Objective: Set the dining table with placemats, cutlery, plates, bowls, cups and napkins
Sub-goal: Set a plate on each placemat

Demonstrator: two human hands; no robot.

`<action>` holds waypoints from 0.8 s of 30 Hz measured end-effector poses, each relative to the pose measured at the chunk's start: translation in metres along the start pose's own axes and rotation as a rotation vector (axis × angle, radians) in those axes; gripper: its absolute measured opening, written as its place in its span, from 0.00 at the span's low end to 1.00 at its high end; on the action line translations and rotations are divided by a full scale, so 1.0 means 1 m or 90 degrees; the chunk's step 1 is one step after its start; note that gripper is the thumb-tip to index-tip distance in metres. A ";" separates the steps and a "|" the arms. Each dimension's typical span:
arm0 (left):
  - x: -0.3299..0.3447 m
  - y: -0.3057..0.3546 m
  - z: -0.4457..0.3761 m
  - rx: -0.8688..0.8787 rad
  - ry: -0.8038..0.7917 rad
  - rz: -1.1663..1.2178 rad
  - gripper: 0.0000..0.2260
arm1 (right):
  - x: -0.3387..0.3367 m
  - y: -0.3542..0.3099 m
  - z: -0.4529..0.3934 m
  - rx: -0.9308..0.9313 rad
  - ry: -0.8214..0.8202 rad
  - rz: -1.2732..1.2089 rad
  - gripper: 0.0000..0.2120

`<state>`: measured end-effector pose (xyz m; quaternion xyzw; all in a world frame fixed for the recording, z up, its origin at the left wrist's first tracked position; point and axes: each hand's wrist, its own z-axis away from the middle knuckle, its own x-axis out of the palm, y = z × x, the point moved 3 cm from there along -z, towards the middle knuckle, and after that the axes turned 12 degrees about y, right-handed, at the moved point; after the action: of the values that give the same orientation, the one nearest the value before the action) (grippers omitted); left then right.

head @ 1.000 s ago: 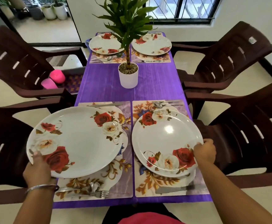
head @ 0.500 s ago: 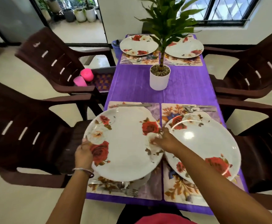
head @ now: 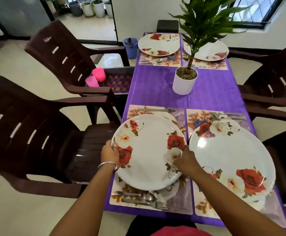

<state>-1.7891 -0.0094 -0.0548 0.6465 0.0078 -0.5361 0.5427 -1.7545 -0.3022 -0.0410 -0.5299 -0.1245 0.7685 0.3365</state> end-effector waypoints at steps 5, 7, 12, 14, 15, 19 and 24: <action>-0.001 -0.006 -0.009 0.044 -0.064 -0.078 0.14 | 0.010 -0.006 0.006 -0.002 -0.018 0.041 0.36; -0.005 -0.006 -0.012 0.048 -0.094 -0.065 0.15 | 0.014 -0.006 0.008 0.000 -0.041 0.055 0.37; -0.011 -0.003 -0.009 0.014 -0.141 -0.048 0.19 | 0.014 -0.015 0.018 -0.018 -0.029 0.096 0.28; -0.010 -0.001 -0.009 0.000 -0.124 -0.075 0.16 | 0.010 -0.020 0.023 -0.023 -0.025 0.153 0.27; -0.010 0.002 -0.008 -0.006 -0.115 -0.095 0.15 | 0.008 -0.022 0.024 -0.029 -0.029 0.181 0.27; -0.006 0.019 0.007 0.066 -0.043 -0.295 0.28 | -0.022 -0.028 0.029 -0.077 0.067 0.240 0.24; 0.037 0.062 0.059 0.350 -0.227 -0.399 0.45 | -0.048 0.005 0.026 -0.019 0.080 0.331 0.31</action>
<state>-1.7773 -0.0980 -0.0286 0.6305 -0.0331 -0.7598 0.1553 -1.7699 -0.3329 0.0018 -0.5956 0.0253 0.7927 0.1271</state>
